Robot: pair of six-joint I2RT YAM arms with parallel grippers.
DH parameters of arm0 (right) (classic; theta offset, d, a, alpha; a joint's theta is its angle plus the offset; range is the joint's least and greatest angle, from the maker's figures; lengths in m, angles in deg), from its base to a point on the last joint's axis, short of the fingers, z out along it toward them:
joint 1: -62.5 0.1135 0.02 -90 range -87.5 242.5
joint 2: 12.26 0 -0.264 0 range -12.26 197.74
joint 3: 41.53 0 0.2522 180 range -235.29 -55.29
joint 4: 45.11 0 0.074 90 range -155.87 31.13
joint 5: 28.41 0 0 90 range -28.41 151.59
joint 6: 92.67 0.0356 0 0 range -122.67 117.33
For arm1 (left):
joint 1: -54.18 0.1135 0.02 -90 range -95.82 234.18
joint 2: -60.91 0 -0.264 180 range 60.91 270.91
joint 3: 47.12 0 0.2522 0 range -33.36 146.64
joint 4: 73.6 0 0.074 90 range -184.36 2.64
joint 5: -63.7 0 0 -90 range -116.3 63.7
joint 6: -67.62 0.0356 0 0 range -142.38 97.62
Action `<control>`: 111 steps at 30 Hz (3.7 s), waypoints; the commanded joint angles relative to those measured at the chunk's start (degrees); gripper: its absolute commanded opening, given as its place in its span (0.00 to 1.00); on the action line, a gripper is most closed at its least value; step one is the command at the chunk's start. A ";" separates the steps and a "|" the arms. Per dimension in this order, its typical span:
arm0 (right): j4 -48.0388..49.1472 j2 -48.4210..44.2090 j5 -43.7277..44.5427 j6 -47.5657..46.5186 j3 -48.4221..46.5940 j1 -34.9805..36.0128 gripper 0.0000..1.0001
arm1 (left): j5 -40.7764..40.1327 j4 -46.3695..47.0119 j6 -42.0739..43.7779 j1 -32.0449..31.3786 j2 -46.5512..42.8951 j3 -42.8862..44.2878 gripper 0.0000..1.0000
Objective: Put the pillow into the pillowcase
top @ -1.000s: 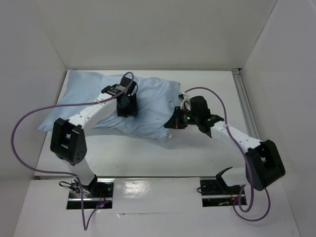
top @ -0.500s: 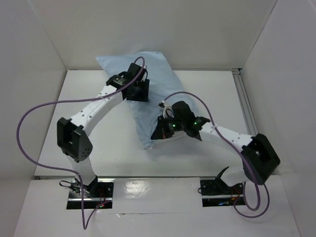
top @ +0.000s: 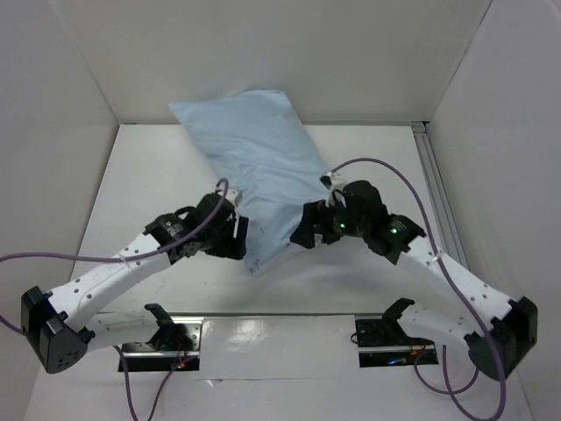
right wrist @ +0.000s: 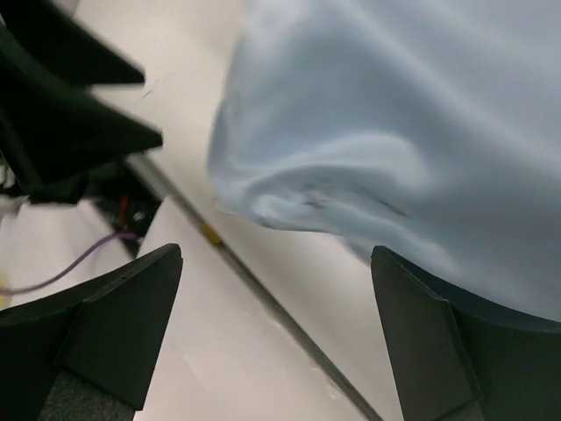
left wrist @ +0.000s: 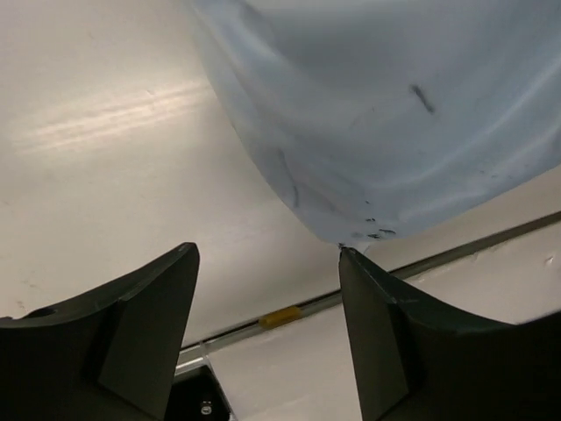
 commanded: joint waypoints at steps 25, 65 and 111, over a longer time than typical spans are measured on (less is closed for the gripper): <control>0.49 -15.74 28.40 14.02 12.43 -2.07 0.93 | -25.78 9.59 -22.69 -20.37 2.26 -18.76 0.77; -10.38 -18.27 41.38 16.65 11.11 -5.59 0.89 | -37.65 -0.34 -34.49 -18.45 -5.20 -12.35 0.00; 12.54 -28.83 29.11 9.63 35.81 9.61 0.62 | -21.83 5.90 -13.65 16.54 2.96 -1.36 0.00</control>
